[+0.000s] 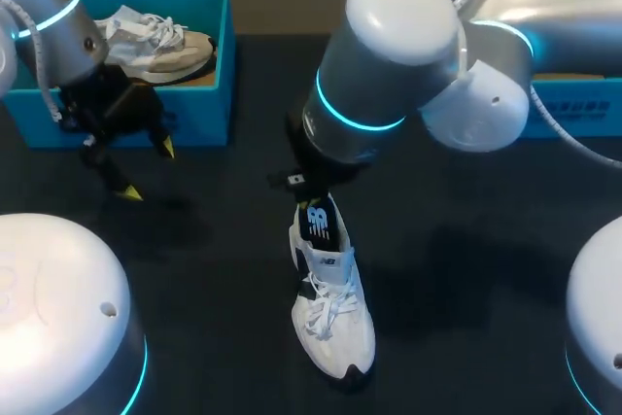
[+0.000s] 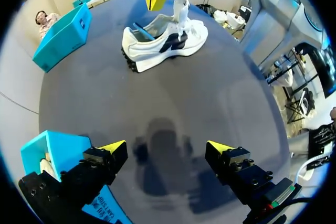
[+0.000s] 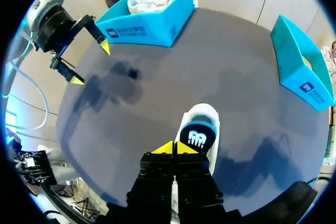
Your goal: Take the shoe out of the shoebox, open the shoe tongue, remove and reinsert the insole, then place the shoe into the shoebox
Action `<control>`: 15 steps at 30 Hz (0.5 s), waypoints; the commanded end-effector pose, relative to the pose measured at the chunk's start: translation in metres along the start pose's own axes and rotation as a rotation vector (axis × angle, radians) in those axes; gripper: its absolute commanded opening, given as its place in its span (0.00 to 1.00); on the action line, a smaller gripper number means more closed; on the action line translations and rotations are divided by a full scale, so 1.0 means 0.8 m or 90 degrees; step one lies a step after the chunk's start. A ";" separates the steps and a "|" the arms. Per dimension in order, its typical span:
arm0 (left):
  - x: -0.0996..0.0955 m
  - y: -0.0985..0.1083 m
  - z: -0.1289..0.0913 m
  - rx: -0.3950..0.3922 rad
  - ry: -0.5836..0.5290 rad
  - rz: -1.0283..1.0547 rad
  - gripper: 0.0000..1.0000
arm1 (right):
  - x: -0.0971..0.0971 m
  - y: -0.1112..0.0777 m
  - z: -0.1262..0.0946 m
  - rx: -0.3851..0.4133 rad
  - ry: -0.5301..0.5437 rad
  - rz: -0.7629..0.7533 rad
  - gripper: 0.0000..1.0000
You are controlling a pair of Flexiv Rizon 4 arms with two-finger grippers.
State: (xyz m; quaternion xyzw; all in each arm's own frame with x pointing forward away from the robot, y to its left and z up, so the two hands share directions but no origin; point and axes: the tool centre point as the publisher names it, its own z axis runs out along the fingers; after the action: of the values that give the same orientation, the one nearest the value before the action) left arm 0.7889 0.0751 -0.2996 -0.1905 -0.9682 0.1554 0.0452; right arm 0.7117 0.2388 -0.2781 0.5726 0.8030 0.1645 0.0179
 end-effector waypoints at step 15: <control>-0.021 0.013 -0.004 -0.013 0.024 -0.004 1.00 | -0.001 0.010 0.035 -0.042 -0.066 0.037 0.00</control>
State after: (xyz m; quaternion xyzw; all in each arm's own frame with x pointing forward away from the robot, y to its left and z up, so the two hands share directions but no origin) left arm 0.8086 0.0787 -0.3007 -0.1910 -0.9691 0.1431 0.0624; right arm 0.7295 0.2366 -0.3004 0.5990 0.7807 0.1683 0.0586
